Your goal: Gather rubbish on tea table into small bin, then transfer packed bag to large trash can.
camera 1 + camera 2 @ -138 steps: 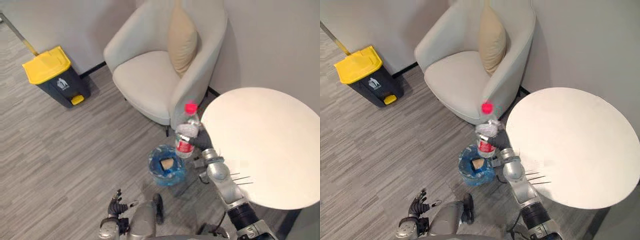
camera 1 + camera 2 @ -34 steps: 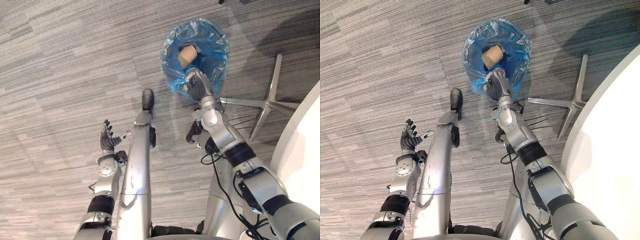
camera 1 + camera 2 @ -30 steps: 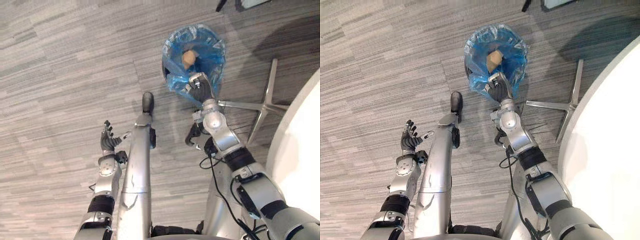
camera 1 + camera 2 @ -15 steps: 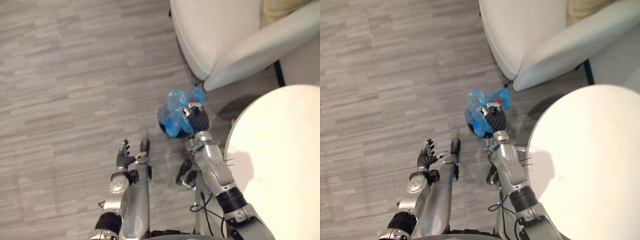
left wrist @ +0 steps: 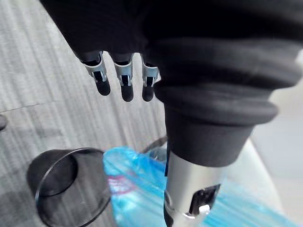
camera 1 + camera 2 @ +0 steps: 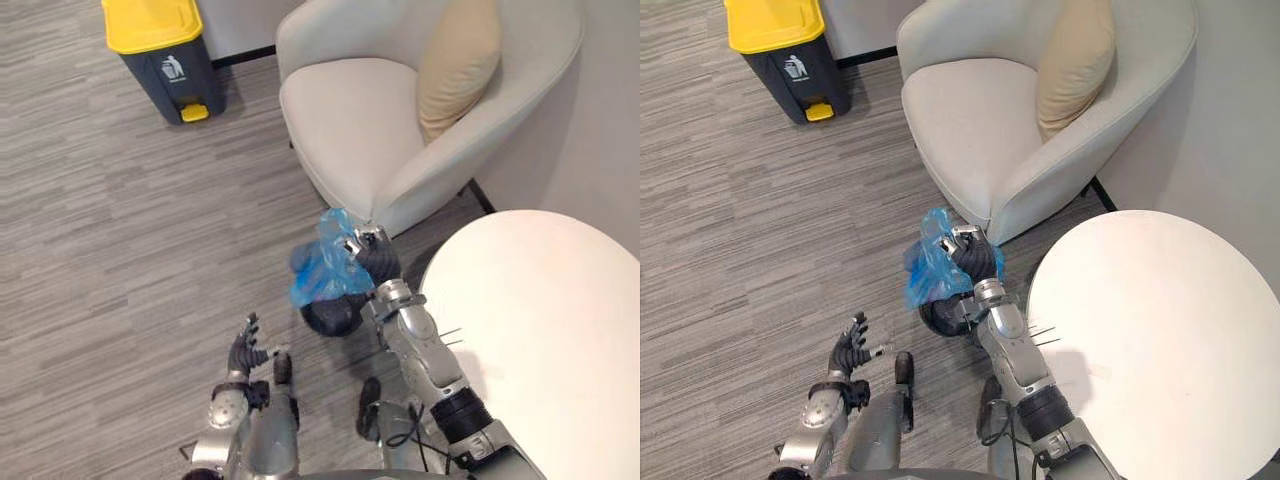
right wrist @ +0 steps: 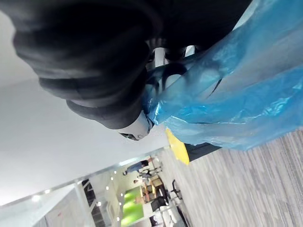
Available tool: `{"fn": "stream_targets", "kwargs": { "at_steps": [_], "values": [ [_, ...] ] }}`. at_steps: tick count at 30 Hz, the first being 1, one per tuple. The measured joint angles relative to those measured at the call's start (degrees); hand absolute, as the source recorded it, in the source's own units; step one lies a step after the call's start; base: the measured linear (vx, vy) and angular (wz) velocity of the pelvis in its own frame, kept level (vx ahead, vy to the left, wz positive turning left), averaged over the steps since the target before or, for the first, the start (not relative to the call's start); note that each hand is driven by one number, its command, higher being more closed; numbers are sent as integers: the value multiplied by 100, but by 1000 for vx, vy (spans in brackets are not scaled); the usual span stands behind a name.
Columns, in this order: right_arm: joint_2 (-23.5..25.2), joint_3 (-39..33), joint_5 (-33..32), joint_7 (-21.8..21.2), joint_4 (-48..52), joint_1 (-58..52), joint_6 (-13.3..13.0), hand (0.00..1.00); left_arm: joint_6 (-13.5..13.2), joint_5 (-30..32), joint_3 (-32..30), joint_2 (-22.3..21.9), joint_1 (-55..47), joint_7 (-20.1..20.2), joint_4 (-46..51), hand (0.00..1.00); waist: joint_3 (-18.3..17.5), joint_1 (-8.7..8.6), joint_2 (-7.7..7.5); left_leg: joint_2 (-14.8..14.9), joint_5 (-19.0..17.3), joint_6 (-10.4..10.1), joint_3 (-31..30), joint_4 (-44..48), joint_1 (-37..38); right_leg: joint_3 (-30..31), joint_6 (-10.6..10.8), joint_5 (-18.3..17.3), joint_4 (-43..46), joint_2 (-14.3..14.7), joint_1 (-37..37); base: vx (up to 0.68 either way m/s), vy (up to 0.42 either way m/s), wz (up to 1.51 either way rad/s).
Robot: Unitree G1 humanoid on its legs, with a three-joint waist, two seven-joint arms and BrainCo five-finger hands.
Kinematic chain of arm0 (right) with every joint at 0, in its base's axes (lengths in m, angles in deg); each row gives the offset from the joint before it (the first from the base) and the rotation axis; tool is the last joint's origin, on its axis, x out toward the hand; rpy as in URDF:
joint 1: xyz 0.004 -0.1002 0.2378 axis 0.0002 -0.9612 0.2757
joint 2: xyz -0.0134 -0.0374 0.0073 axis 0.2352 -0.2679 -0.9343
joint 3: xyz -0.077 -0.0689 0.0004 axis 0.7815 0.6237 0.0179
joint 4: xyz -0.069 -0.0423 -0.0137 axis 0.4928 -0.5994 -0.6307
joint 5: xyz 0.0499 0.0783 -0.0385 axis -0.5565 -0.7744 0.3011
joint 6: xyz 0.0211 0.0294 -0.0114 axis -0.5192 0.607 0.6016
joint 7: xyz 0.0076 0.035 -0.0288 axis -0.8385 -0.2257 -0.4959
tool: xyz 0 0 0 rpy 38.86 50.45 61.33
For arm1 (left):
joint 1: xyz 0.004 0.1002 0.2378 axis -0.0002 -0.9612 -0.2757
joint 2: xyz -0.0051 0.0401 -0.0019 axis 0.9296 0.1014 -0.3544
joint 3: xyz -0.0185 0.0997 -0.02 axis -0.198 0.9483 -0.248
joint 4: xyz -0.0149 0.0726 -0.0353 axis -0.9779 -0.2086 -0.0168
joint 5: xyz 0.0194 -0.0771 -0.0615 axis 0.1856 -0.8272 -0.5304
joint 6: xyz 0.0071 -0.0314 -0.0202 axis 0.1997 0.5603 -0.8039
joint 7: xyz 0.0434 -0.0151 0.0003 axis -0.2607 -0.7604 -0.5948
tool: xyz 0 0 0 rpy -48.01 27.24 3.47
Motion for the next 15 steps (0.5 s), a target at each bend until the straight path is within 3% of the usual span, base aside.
{"fn": "stream_targets", "kwargs": {
  "at_steps": [1,2,3,4,5,7,8,10,12,13,14,15],
  "values": [
    [1,39,32,0,68,35,-3,100,-24,1,-28,2,-68,-11,105,0,0,42,0,-43,0,0,-61,58,-6,59,-6,-33,111,11,129,-188,-117,82],
    [-14,150,38,-5,206,152,-34,100,-38,2,-50,-13,-208,-14,333,0,-7,146,30,-58,-12,4,-121,125,-55,59,-103,-307,-203,62,335,-293,-132,17],
    [-73,247,43,-3,339,315,-75,100,-46,7,-31,-48,-381,-13,604,0,-67,282,114,-16,51,-52,-119,18,-168,-40,-319,-584,-792,192,483,-319,-123,-9],
    [-103,253,44,-7,368,422,-108,100,-57,17,-14,-78,-482,-14,730,0,-118,365,104,27,88,-65,-91,-94,-237,-77,-436,-772,-1101,222,497,-343,-125,-18],
    [-240,233,44,3,398,675,-159,100,-82,49,53,-213,-611,-9,789,0,-157,377,358,181,245,-104,-222,-318,-403,-226,-446,-782,-1227,404,351,-347,-130,14],
    [-567,200,47,100,329,931,-168,100,-81,49,239,-328,-728,-6,1007,0,-203,255,486,212,218,-193,-500,-964,-384,-457,-656,-557,-1279,535,148,-401,-147,61],
    [-804,124,52,120,172,1076,-158,100,-80,51,415,-344,-708,10,1138,0,-194,256,512,275,-62,-439,-478,-1268,-344,-650,-808,-346,-1475,473,137,-349,-100,73],
    [-959,-137,115,147,-154,1301,-97,100,-124,57,550,-335,-604,57,1291,0,-187,239,451,113,-60,-344,-185,-785,-490,-895,-911,-58,-1702,292,82,-223,-63,69],
    [-1043,-282,159,223,-212,1292,-87,100,-154,142,599,-272,-537,121,1526,0,-201,110,467,-17,-166,-186,221,94,-346,-1092,-921,186,-1929,129,91,-149,-48,58],
    [-1141,-258,162,212,-212,1291,-87,100,-205,231,599,-186,-486,130,1666,0,-203,59,469,-31,-414,19,337,472,-60,-1163,-909,302,-2047,64,134,-149,-5,50],
    [-1204,-271,161,213,-213,1296,-87,100,-261,321,606,-100,-343,131,1706,0,-211,12,483,-8,-761,17,353,430,300,-1251,-897,440,-2224,39,213,-142,17,48],
    [-1218,-273,161,212,-213,1306,-87,100,-295,359,607,-58,-275,129,1721,0,-212,-25,485,12,-833,-59,351,312,492,-1295,-869,502,-2343,38,264,-120,48,46]
  ]
}}
